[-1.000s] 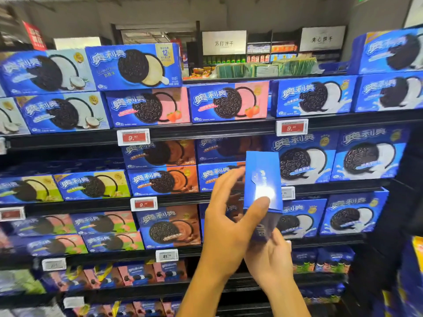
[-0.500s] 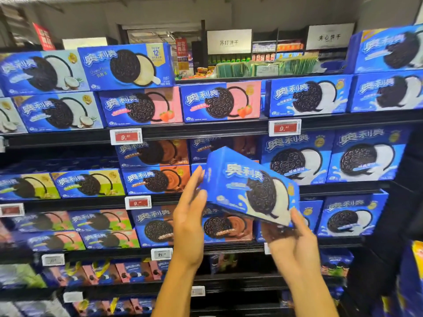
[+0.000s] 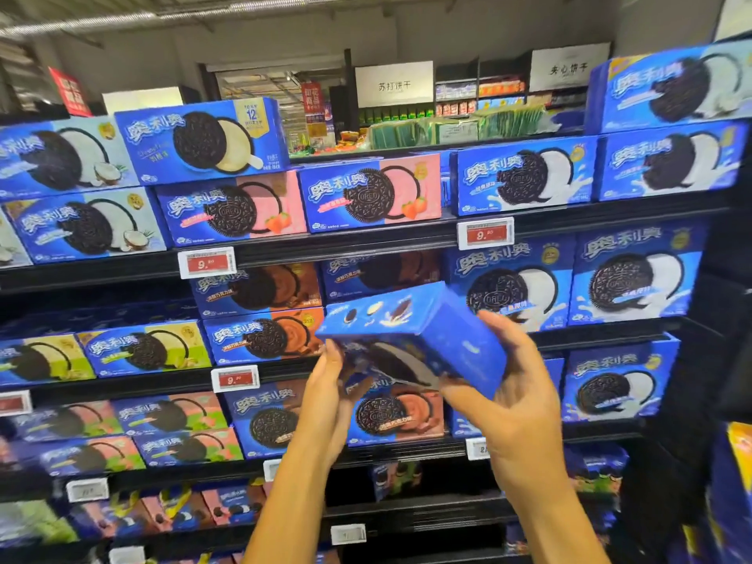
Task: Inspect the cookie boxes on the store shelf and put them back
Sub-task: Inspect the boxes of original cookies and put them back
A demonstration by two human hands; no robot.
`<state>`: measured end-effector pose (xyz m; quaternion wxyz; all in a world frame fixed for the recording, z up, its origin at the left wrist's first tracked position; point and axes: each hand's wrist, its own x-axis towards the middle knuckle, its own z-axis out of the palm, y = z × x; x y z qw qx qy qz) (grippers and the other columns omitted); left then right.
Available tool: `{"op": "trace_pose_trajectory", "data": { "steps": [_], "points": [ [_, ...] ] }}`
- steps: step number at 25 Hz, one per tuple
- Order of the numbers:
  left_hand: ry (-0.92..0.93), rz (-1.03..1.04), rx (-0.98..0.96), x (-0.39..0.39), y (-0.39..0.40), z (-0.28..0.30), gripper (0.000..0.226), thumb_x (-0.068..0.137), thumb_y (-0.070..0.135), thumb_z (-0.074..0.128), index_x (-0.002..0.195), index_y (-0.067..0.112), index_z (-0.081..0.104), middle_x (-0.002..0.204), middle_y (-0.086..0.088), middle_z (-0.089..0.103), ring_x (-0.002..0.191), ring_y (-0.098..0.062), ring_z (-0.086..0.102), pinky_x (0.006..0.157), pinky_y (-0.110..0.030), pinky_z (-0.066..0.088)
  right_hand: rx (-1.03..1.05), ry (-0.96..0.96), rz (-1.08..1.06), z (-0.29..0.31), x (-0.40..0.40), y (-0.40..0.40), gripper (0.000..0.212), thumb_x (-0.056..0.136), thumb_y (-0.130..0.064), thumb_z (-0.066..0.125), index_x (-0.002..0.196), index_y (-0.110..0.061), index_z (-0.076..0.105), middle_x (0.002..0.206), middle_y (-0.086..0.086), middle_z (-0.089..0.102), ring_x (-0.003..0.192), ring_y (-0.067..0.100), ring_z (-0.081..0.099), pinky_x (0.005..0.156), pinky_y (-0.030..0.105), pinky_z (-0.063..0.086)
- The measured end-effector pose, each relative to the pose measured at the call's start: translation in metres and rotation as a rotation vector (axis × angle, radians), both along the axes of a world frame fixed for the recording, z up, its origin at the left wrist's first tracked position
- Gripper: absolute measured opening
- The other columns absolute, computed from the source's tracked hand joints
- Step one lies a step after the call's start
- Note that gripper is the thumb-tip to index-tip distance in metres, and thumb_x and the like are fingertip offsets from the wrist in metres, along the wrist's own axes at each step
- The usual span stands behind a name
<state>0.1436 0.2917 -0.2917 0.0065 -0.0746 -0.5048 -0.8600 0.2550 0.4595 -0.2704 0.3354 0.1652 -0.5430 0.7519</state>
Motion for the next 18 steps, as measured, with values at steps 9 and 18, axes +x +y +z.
{"op": "trace_pose_trajectory", "data": {
  "steps": [9, 18],
  "points": [
    [0.06, -0.05, 0.242, -0.016, -0.01, 0.012, 0.045, 0.086, 0.021, 0.059, 0.13, 0.016, 0.053, 0.122, -0.009, 0.063, 0.108, -0.023, 0.06, 0.084, -0.035, 0.057, 0.104, -0.021, -0.02, -0.011, -0.003, -0.005, 0.064, 0.07, 0.006, 0.076, 0.115, -0.038, 0.065, 0.117, -0.009, 0.067, 0.099, 0.008, 0.067, 0.076, 0.02, 0.056],
    [0.536, 0.112, -0.108, 0.007, -0.028, 0.046, 0.045, 0.082, 0.013, 0.073, 0.121, 0.035, 0.066, 0.13, 0.005, 0.067, 0.125, -0.014, 0.058, 0.095, -0.027, 0.052, -0.101, -0.152, -0.222, -0.039, -0.028, -0.009, 0.073, 0.078, 0.021, 0.07, 0.141, -0.012, 0.049, 0.124, 0.0, 0.07, 0.101, -0.001, 0.068, 0.076, 0.014, 0.055]
  ]
}}
